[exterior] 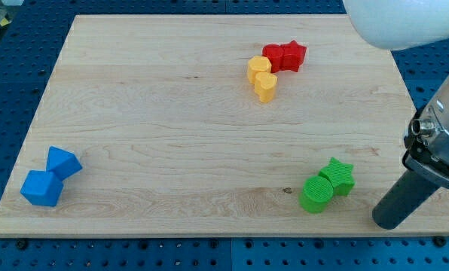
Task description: Separate green star from green circle
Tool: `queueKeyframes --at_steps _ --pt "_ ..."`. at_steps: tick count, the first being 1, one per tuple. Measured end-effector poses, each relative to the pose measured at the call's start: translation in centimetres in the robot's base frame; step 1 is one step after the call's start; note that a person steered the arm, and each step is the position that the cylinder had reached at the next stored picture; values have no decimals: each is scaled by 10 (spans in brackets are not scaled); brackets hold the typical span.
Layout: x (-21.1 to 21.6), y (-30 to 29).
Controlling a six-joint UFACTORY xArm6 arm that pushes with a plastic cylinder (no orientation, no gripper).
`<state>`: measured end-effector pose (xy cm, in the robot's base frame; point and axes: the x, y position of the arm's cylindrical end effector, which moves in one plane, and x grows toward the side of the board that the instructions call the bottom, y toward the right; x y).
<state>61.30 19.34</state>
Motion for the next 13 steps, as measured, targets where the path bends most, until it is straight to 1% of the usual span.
queueKeyframes --at_steps 2,4,5,6,10,13 --pt "-12 -5" --pt "-15 -19" --pt "-30 -19" --pt "-34 -19" --pt "-34 -22" --pt "-41 -45"
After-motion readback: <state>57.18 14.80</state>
